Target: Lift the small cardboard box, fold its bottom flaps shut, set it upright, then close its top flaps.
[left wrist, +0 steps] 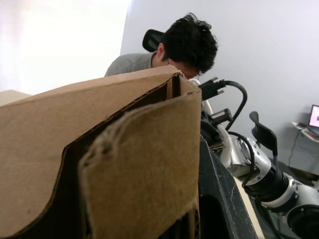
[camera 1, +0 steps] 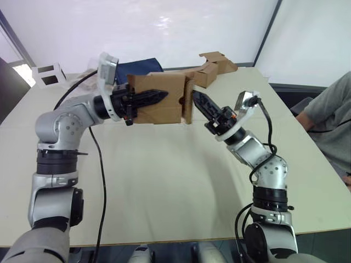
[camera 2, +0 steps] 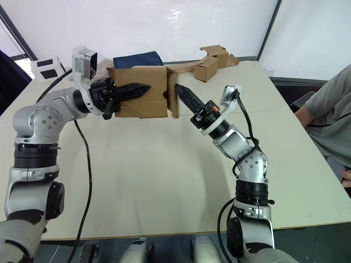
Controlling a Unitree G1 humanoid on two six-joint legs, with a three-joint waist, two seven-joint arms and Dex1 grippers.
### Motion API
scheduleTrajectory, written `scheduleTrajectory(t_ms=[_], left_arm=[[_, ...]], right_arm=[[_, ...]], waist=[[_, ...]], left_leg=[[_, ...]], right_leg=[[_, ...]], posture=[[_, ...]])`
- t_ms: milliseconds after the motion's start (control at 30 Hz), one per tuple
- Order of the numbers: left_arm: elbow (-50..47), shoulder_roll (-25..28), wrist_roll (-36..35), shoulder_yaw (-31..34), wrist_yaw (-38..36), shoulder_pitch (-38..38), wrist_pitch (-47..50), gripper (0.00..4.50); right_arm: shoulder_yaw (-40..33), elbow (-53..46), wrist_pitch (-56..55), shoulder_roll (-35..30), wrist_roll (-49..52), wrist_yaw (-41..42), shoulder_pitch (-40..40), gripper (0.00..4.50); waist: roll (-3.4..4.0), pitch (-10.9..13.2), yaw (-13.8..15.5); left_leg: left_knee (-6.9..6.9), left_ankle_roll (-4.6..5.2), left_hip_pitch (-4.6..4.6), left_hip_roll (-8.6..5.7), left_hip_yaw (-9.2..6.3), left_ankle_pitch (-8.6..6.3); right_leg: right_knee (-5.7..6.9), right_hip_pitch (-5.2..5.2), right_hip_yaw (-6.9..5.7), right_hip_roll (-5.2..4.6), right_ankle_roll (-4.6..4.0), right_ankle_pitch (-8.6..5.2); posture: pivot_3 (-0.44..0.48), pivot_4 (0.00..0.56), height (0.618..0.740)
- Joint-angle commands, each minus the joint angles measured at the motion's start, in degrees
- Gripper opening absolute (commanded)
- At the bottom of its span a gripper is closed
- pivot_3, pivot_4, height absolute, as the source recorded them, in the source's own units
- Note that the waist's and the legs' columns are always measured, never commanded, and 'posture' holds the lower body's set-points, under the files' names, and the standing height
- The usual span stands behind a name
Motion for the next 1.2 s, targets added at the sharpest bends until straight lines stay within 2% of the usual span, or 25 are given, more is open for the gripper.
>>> scheduleTrajectory(t_ms=[33,1200], left_arm=[[-0.86,0.57,-0.52,1.02,-0.1,-0.84,-0.5,0.0],[-1.62,-0.99,0.52,-0.14,0.23,0.8,-2.06,0.0]], right_arm=[[0.54,-3.0,-0.62,0.65,1.4,0.32,-0.19,1.87],[2.54,-1.6,-6.21,6.66,-1.35,-2.44,0.16,1.87]], waist=[[0.0,0.0,0.0],[0.0,0.0,0.05]], left_leg=[[0.0,0.02,0.0,0.0,0.0,-0.01],[-0.01,0.01,0.0,0.0,0.0,-0.01]], right_leg=[[0.0,0.0,0.0,0.0,0.0,0.0],[0.0,-0.01,0.0,0.0,0.0,0.0]], posture=[[0.0,0.15,0.74],[0.0,0.15,0.74]])
